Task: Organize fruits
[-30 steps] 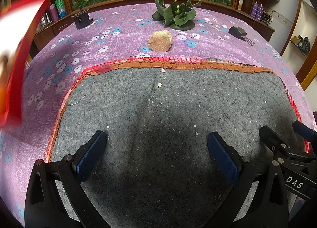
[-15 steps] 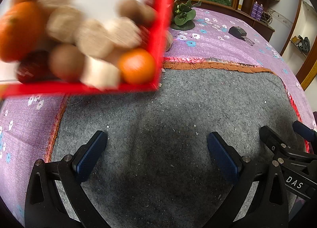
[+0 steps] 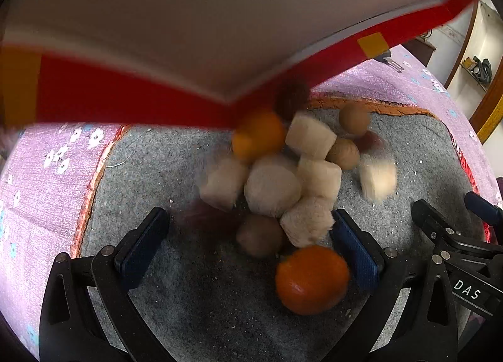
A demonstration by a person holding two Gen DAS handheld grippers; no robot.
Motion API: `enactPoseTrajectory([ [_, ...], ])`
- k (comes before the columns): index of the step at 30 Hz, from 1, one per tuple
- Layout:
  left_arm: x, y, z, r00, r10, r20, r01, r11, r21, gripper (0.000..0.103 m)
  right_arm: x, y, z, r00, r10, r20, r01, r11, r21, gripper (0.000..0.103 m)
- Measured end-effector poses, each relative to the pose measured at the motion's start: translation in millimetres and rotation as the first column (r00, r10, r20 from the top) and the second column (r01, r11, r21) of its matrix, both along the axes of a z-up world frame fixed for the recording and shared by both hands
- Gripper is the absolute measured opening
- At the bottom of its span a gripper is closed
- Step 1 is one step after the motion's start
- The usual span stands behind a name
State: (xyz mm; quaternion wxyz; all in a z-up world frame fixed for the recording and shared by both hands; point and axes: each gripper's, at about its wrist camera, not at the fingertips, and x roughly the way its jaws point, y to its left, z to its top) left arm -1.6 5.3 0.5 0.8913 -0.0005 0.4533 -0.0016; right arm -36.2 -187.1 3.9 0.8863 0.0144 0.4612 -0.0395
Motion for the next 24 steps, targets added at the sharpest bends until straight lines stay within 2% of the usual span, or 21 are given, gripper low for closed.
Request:
enactPoseTrajectory([
  [24, -1.0, 1.7, 1.6, 1.0, 0.0, -0.001, 0.0, 1.0, 0.0, 0.103, 0.6, -2.0, -2.4, 1.0, 0.0, 0.0, 0.0, 1.0, -0.001, 0.103],
])
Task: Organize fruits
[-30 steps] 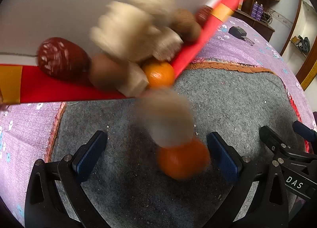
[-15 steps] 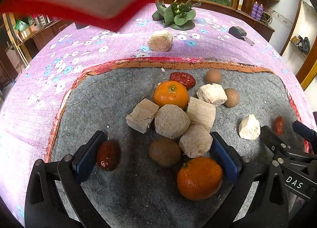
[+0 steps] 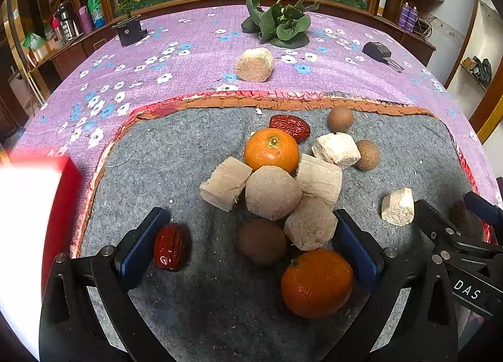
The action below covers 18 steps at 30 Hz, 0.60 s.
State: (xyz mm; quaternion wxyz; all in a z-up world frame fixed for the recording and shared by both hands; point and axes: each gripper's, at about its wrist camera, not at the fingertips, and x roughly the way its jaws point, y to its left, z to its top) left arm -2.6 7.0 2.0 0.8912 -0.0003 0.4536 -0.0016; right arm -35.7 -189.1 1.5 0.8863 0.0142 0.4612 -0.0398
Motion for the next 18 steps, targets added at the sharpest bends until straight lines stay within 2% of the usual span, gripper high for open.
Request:
enactPoseTrajectory([
  [18, 0.1, 0.0, -0.1, 1.0, 0.0, 0.0, 0.0, 1.0, 0.0, 0.103, -0.5, 2.0, 1.9, 1.0, 0.0, 0.0, 0.0, 1.0, 0.0, 0.103],
])
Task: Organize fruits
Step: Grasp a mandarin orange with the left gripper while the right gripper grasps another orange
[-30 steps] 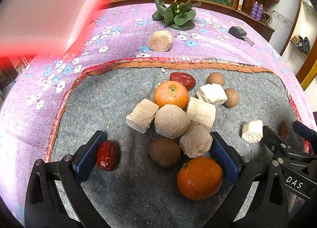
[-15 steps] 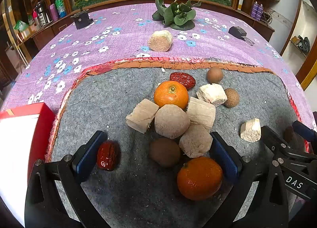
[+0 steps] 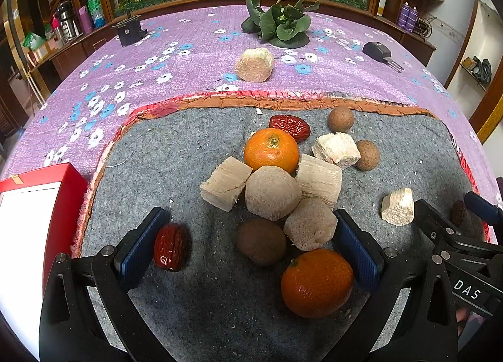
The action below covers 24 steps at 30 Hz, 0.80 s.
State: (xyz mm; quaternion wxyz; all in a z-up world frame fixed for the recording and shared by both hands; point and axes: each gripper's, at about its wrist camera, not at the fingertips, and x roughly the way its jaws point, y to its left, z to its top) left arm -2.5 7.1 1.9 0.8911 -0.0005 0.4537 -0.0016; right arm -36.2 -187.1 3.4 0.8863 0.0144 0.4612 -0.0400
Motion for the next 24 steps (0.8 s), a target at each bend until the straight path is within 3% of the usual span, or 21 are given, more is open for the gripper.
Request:
enactPoseTrajectory([
  [5, -14, 13, 10, 0.995, -0.076, -0.07, 0.075, 0.997, -0.026, 0.103, 0, -1, 1, 1.0, 0.007, -0.007, -0.007, 1.0, 0.001, 0.103],
  [9, -60, 45, 38, 0.998, -0.054, 0.013, 0.055, 0.993, -0.102, 0.103, -11, -3, 9, 0.981, 0.191, -0.039, -0.189, 0.981, 0.047, 0.103],
  [12, -95, 63, 58, 0.996, -0.024, 0.087, 0.027, 0.999, -0.034, 0.103, -32, -17, 22, 0.961, 0.276, 0.032, -0.277, 0.96, 0.046, 0.102],
  [16, -119, 73, 66, 0.992, -0.004, 0.127, -0.005, 0.998, 0.07, 0.103, -54, -36, 48, 0.95, 0.281, 0.138, -0.295, 0.951, 0.09, 0.102],
  [18, -126, 74, 67, 0.992, -0.007, 0.124, -0.004, 0.996, 0.087, 0.103, -58, -44, 58, 0.949, 0.276, 0.152, -0.305, 0.926, 0.221, 0.102],
  [23, -130, 61, 65, 0.99, -0.06, 0.129, 0.042, 0.99, 0.138, 0.103, -49, -5, 68, 0.92, 0.343, 0.191, -0.389, 0.863, 0.322, 0.1],
  [24, -128, 59, 64, 0.991, -0.064, 0.119, 0.047, 0.989, 0.137, 0.103, -41, 9, 73, 0.91, 0.372, 0.185, -0.414, 0.846, 0.337, 0.094],
])
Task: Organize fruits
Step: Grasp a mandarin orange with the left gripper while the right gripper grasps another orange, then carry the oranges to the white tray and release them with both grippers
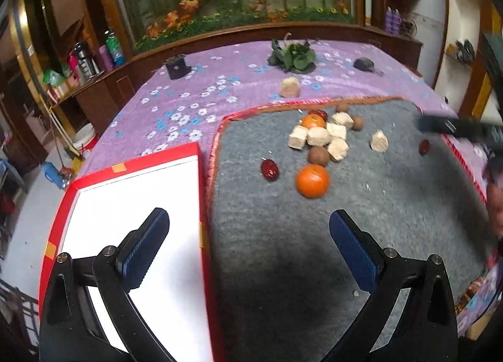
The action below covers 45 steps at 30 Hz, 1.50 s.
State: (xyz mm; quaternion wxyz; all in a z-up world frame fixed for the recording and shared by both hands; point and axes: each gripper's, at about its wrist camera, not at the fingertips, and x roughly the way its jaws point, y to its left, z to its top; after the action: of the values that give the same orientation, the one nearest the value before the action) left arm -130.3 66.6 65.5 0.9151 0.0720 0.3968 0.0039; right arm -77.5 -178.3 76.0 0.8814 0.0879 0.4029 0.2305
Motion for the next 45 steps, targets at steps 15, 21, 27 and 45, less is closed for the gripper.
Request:
enactPoseTrajectory([
  [15, 2, 11, 4, 0.999, -0.04, 0.006, 0.041, 0.997, -0.062, 0.103, 133, 103, -13, 0.878, 0.051, -0.476, -0.004, 0.995, 0.101, 0.054],
  [21, -1, 9, 4, 0.997, -0.079, 0.022, 0.08, 0.996, -0.044, 0.103, 145, 121, -21, 0.82, -0.047, -0.571, 0.025, 0.999, -0.047, 0.049],
  [27, 2, 9, 2, 0.996, -0.091, 0.017, 0.091, 0.995, -0.028, 0.103, 148, 153, -43, 0.832, -0.068, -0.55, -0.039, 0.983, -0.18, 0.036],
  [45, 54, -27, -17, 0.992, -0.073, -0.105, 0.07, 0.997, -0.027, 0.09, 84, 7, -28, 0.976, 0.109, -0.189, 0.013, 0.836, 0.549, 0.032],
])
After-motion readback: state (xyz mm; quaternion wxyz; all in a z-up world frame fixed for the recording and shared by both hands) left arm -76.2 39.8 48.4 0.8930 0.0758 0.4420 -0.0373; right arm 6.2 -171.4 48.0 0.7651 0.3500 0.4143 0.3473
